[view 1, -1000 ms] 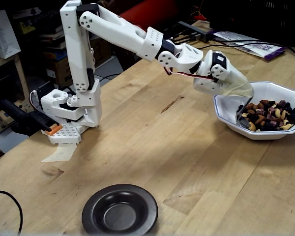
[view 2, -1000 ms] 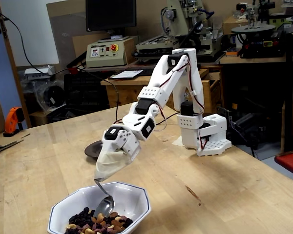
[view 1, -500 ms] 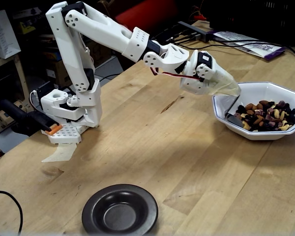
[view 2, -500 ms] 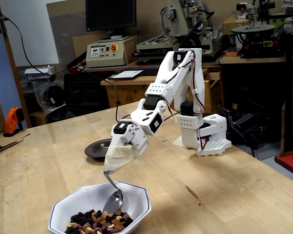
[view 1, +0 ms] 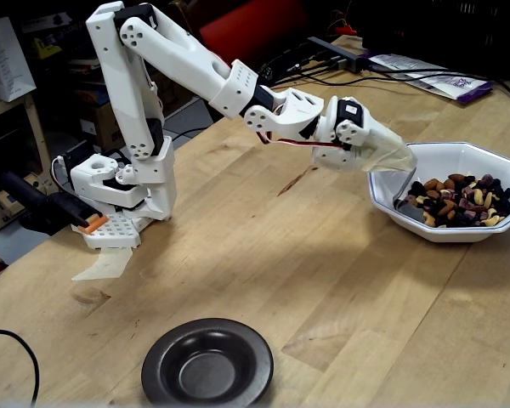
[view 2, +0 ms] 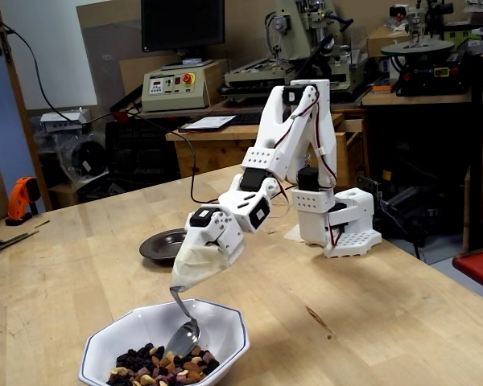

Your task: Use spoon to transfer food from the white bowl to brown plate

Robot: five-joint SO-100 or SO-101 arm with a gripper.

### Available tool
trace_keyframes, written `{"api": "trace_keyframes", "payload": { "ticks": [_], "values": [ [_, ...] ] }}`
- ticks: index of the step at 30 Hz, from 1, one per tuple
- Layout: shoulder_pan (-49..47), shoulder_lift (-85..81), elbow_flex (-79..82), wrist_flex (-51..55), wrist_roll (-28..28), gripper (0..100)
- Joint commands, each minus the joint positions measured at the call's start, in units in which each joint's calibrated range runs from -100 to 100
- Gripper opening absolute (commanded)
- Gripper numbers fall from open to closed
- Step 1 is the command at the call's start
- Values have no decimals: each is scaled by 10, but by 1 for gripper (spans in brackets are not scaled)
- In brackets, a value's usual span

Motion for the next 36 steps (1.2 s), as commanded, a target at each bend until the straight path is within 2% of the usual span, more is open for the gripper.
{"api": "trace_keyframes", "payload": {
  "ticks": [1,8,31,36],
  "values": [
    [5,0,-6,-8,-1,4],
    [7,0,-7,-22,-1,4],
    [10,58,-1,-161,-1,4],
    [36,58,-1,-189,-1,4]
  ]
}}
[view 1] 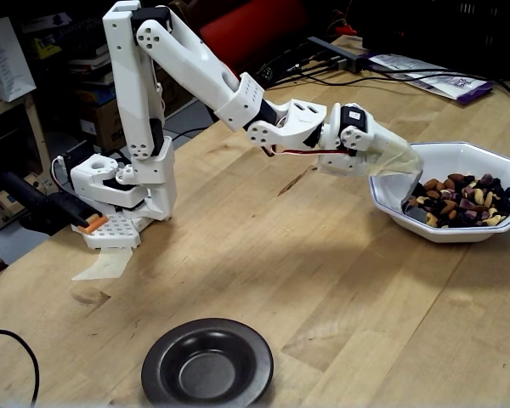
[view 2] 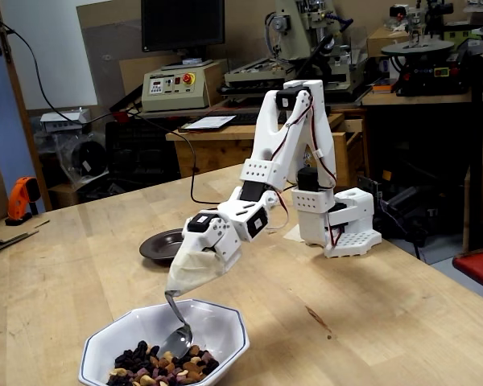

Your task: Use spoon to transfer food from the white bowl to brown plate

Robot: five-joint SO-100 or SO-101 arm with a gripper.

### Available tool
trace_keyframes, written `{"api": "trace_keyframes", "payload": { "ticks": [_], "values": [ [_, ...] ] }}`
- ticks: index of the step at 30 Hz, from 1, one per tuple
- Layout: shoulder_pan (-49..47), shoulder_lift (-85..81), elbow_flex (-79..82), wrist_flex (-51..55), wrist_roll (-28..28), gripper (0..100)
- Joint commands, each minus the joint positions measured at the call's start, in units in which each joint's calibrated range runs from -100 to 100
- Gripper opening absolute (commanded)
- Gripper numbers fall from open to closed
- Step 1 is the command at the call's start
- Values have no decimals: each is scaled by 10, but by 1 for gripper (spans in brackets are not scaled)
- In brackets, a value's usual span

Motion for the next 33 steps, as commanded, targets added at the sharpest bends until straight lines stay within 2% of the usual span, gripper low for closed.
{"api": "trace_keyframes", "payload": {
  "ticks": [1,33],
  "values": [
    [28,-8,-2,-33,-1,4],
    [49,-15,-1,-52,-1,4]
  ]
}}
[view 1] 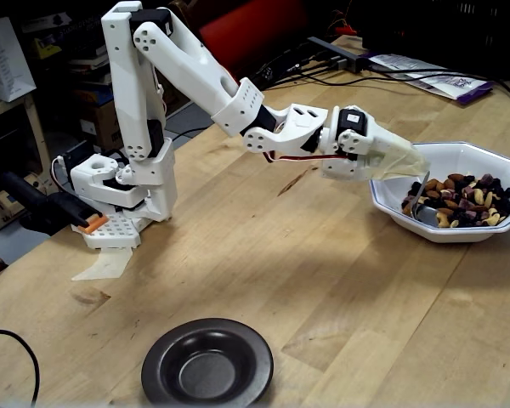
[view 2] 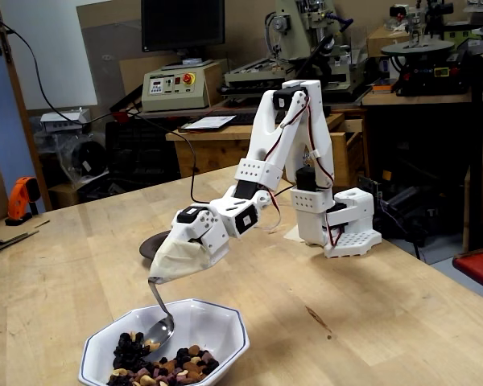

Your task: Use spoon to transfer food from the white bowl to brown plate

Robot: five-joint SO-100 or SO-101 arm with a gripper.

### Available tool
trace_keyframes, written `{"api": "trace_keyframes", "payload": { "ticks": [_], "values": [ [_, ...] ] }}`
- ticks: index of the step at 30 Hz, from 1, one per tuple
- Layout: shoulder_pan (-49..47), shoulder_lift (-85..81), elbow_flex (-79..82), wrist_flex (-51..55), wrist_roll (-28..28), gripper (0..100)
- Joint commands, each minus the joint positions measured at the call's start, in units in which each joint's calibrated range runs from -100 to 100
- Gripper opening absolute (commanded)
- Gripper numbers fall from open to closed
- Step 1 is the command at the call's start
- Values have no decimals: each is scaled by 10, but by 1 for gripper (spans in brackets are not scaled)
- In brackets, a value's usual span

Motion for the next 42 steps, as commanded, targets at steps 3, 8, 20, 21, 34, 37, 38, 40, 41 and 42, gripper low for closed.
{"api": "trace_keyframes", "payload": {
  "ticks": [3,8,20,21,34,37,38,40,41,42],
  "values": [
    [9,-19,-2,-12,-1,4],
    [9,-19,-2,-13,-1,4],
    [8,-16,7,-72,0,4],
    [8,-19,14,-72,1,4],
    [11,-19,50,-135,1,4],
    [12,-19,50,-141,0,4],
    [12,-19,50,-141,0,4],
    [12,-19,50,-141,0,4],
    [12,-19,50,-141,0,4],
    [12,-19,50,-141,0,4]
  ]
}}
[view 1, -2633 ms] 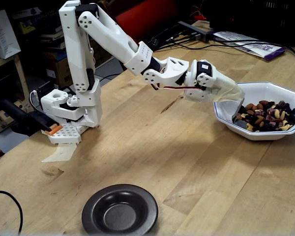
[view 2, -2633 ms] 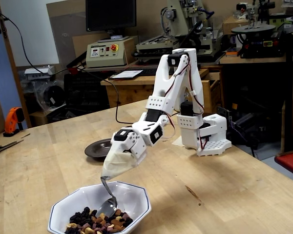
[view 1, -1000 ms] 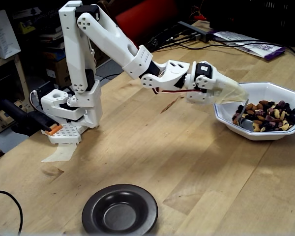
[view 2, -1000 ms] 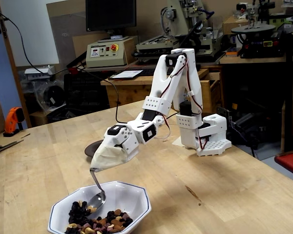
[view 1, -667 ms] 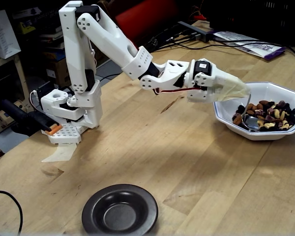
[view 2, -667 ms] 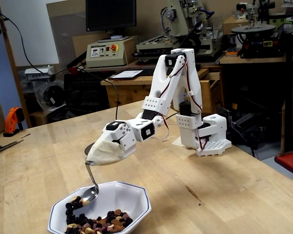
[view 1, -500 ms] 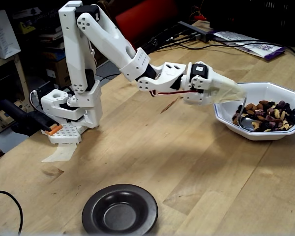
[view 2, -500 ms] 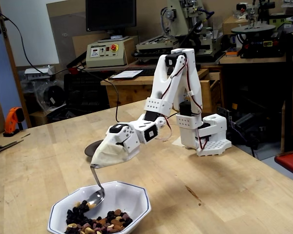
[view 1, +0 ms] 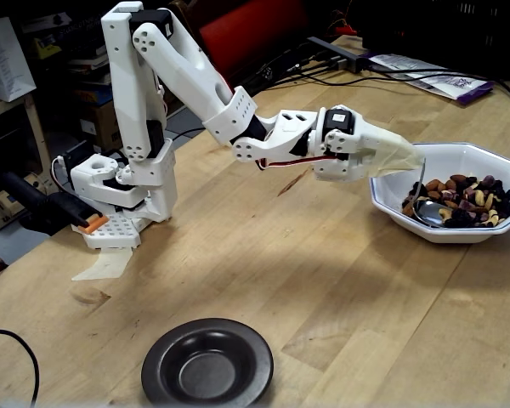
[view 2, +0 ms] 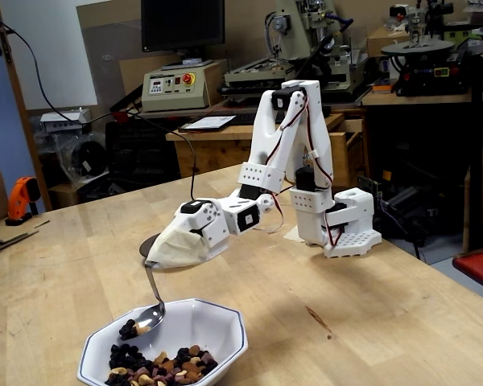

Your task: Use spoon to transfer food from the white bowl to brown plate

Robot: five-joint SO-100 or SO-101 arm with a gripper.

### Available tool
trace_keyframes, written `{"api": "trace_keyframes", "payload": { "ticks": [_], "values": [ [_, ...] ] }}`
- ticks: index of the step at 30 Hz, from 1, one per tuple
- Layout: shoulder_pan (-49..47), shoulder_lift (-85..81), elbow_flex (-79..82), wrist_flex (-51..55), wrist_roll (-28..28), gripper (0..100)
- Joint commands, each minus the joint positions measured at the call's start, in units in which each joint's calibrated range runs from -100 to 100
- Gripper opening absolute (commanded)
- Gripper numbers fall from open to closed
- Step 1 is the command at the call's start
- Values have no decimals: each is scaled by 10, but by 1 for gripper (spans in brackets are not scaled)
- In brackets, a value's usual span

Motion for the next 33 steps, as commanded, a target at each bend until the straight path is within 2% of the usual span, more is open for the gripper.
{"api": "trace_keyframes", "payload": {
  "ticks": [1,33],
  "values": [
    [7,-19,-4,-13,0,4],
    [9,-21,-11,-13,3,4]
  ]
}}
